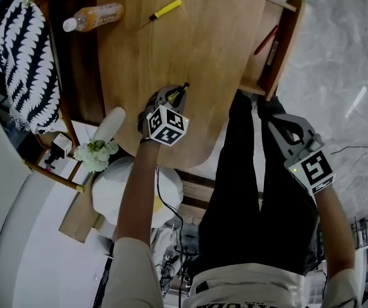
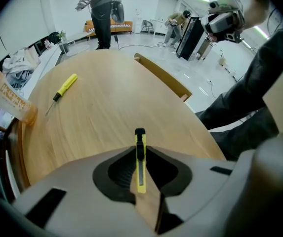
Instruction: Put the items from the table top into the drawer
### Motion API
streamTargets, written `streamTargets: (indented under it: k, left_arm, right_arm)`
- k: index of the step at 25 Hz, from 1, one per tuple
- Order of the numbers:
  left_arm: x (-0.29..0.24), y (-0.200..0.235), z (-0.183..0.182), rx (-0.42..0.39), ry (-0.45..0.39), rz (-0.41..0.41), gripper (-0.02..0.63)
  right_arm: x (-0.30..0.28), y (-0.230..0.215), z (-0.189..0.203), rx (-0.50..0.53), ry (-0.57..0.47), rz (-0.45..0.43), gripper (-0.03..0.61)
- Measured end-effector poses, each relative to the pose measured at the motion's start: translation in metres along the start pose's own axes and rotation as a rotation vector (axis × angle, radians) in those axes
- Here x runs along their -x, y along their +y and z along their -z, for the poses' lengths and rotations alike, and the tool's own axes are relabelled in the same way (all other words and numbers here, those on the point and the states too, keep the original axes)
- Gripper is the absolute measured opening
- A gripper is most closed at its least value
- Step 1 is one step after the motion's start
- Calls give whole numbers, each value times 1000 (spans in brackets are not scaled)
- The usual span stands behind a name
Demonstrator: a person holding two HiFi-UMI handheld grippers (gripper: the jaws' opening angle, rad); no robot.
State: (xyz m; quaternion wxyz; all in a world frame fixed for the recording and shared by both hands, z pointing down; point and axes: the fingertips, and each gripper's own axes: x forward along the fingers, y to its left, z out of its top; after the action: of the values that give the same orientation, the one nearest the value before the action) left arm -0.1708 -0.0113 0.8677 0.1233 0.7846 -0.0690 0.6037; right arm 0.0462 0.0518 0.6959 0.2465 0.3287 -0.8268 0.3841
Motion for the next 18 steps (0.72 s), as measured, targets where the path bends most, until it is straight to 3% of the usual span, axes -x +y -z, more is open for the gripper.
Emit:
streamTargets:
  k: [18]
  left_arm:
    - [-16, -51, -121, 110, -156, -5, 76]
  right_arm:
    - [39, -39, 35, -40, -10, 34, 21]
